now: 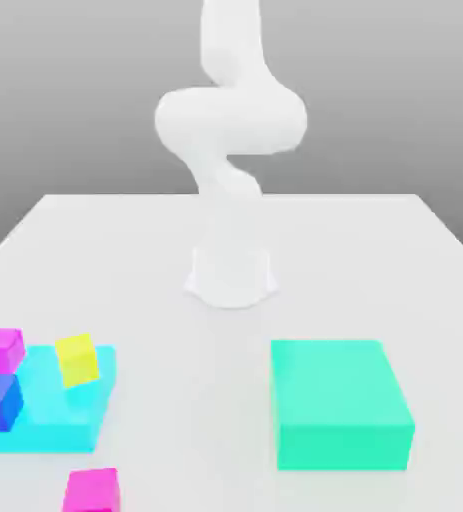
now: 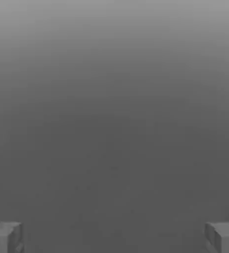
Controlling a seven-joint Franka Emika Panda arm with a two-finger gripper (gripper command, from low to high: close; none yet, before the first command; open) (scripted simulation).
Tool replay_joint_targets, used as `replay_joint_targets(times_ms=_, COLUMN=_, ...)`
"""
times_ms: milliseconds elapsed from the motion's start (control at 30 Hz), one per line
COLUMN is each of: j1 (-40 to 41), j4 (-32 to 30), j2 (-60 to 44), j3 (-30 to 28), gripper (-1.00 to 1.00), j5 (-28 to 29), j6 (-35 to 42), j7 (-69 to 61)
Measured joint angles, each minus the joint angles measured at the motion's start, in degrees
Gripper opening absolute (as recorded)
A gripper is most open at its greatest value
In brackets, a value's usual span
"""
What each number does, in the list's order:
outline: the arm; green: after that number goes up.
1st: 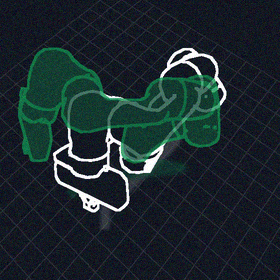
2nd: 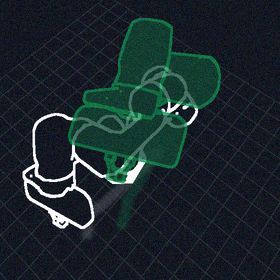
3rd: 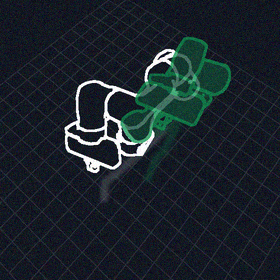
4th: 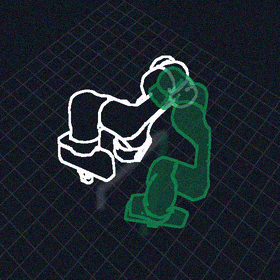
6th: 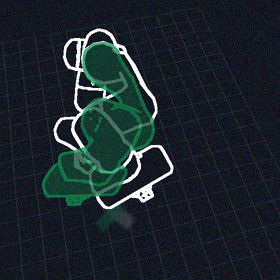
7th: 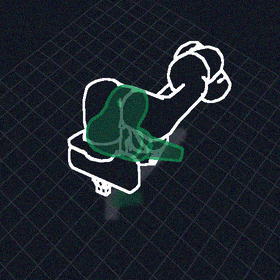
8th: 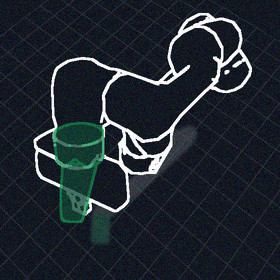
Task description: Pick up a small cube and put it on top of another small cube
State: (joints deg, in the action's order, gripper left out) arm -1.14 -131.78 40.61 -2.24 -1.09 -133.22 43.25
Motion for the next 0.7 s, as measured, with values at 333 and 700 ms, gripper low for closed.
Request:
replay_joint_targets(times_ms=333, j1=-3.2, j4=-0.01, j2=-21.11, j3=-8.1, gripper=0.0, j5=-5.83, j6=-5.81, j7=-11.48)
replay_joint_targets(times_ms=700, j1=-1.23, j4=-0.03, j2=-43.89, j3=-11.7, gripper=0.0, j5=-11.82, j6=-12.12, j7=-23.67)
